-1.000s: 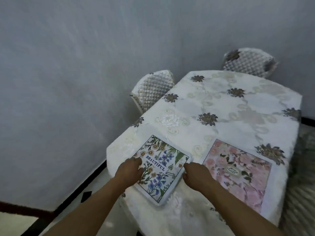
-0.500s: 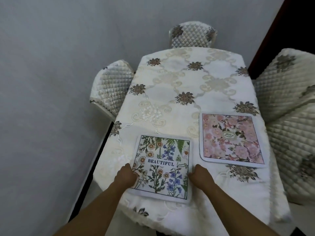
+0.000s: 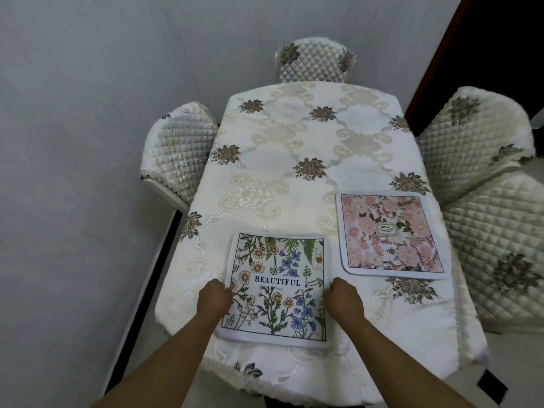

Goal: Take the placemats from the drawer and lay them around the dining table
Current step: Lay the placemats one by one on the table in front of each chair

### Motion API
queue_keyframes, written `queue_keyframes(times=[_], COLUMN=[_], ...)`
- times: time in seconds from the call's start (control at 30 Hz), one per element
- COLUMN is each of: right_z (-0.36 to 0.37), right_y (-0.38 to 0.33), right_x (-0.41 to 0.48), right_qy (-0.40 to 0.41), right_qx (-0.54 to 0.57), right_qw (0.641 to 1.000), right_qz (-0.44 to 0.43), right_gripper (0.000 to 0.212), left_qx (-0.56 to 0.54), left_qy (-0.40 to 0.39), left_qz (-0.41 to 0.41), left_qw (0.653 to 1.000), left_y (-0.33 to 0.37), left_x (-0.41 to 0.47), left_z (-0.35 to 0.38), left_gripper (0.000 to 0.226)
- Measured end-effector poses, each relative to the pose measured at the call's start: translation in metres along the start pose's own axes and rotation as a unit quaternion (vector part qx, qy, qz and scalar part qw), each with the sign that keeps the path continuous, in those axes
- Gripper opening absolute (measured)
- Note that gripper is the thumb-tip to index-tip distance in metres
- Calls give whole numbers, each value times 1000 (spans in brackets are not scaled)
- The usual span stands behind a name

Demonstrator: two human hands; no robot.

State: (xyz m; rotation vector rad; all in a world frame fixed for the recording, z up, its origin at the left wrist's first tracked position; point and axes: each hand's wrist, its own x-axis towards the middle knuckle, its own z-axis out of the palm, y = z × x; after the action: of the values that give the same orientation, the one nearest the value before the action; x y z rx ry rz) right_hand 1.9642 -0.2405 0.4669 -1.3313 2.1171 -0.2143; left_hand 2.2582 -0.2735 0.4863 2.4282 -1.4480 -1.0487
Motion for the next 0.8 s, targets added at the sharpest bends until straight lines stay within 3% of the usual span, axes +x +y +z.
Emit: queue_keyframes(times=[0.1,0.27,0.47,0.8], right_z=[-9,-46,-93,-189], right_y=[-1,3,23,122], right_x=[0,4,-2,-30], right_qy=[15,69,138,199], right_qx=[14,49,99,154], right_qw=[1000,996,985,966], right_qz=[-9,-4,22,59], right_gripper=[13,15,23,21], left_qx=[-11,-34,-82,-74], left_qy=[-4,14,-15,-42], left_qz=[15,75,116,205], left_qw=[1000,997,990,975], left_y=[-1,29,81,180], left_x=[-1,-4,-13,-78], left_z=[-10,-32,-27,24], left_gripper=[37,33,16,19])
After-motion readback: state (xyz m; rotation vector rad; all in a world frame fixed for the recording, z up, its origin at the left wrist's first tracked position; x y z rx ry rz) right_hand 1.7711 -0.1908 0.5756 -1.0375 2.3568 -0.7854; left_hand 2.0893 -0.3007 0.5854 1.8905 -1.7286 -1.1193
